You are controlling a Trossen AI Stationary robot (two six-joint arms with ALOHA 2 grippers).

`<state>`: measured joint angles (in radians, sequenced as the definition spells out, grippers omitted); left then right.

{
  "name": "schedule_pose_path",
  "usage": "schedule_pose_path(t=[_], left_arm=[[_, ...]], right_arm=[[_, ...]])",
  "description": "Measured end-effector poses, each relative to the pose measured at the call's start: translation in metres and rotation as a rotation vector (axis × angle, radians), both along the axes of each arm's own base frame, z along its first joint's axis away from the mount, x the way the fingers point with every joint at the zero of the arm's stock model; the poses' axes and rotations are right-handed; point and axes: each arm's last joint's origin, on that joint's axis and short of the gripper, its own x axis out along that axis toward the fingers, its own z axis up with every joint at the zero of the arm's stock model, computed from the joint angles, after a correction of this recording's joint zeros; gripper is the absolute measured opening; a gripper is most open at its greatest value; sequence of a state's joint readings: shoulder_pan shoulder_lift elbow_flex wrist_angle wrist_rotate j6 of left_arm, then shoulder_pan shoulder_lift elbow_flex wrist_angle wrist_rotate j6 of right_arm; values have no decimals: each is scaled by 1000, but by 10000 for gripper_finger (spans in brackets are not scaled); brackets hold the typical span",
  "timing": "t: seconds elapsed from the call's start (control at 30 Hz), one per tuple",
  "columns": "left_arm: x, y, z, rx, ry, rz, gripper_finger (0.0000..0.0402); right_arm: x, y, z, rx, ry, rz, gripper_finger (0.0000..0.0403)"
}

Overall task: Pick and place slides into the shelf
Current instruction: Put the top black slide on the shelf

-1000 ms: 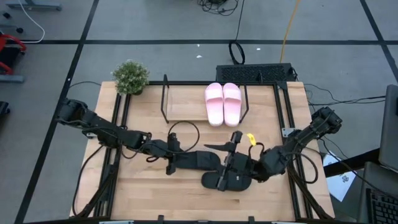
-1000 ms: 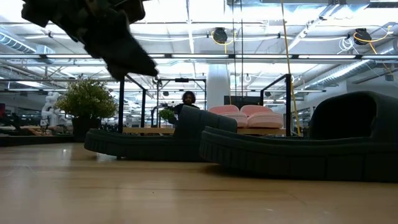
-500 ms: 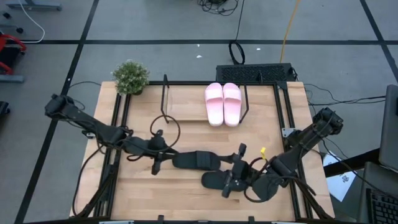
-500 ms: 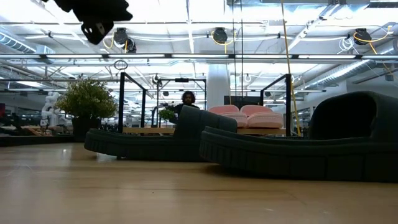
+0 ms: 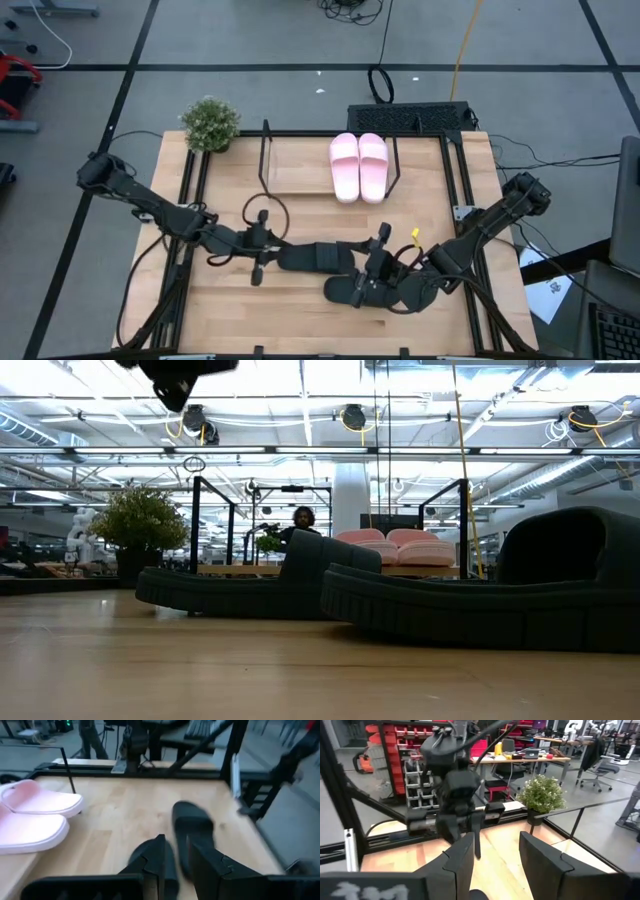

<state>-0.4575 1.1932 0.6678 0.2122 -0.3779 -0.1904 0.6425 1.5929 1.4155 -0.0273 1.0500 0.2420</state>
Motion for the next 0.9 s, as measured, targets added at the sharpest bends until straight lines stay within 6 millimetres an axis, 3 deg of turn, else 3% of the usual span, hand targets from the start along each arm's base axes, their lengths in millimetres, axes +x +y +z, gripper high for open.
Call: schedule_pose_path(t=[0.5,0.9], left_arm=[[30,17,-35,-123,108,152,74],[31,-2,-55,287,166,-85,74]], right_arm=[[7,-11,0,0,0,-34,146],[6,-11,0,-6,-5,-62,146]])
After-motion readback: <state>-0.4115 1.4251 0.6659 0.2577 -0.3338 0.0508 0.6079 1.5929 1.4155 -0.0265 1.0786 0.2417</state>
